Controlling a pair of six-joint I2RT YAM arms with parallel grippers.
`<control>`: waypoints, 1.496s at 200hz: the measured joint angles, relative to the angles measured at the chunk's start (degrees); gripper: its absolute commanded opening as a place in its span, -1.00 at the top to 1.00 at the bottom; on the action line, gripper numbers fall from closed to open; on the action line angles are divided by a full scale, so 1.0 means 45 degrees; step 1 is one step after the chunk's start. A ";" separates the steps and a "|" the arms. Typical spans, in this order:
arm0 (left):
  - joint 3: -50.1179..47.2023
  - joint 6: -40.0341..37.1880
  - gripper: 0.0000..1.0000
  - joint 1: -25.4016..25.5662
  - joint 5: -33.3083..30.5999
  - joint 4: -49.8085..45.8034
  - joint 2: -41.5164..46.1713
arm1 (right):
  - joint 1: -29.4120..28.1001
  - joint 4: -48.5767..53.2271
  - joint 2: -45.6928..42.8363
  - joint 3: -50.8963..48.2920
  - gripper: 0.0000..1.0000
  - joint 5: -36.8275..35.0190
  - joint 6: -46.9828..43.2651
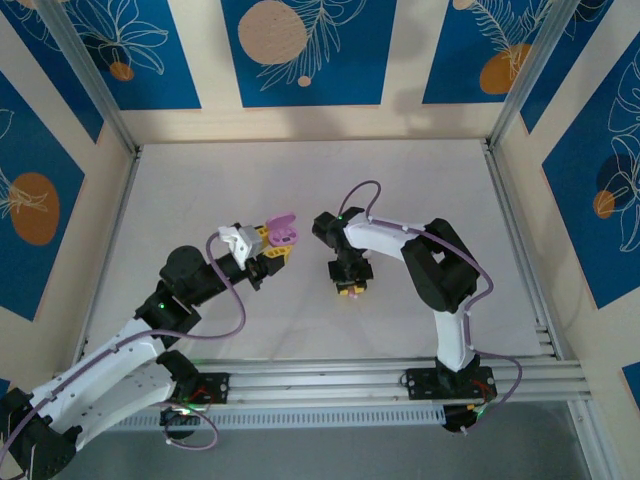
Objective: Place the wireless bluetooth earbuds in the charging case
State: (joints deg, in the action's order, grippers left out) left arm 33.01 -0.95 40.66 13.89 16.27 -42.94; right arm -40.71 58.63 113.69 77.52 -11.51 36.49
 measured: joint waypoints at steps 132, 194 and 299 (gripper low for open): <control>0.0000 0.0087 0.55 0.0000 -0.0005 -0.0010 0.0000 | 0.0967 -0.1826 -0.2370 -0.1909 0.65 0.3313 -0.0102; 0.0000 0.0073 0.55 0.0000 -0.0010 -0.0005 -0.0165 | 0.3463 -0.7932 -0.6125 -0.3925 0.65 1.2828 0.1817; -0.0005 -0.0219 0.55 0.0000 0.0364 0.0471 -0.1151 | 0.4367 -1.2434 -0.7354 -0.4886 0.64 1.6320 0.5829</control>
State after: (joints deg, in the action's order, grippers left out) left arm 32.99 -1.93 40.66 15.53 18.39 -48.12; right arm -21.06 2.68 80.60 55.53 61.93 62.72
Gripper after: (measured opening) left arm 0.333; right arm 0.181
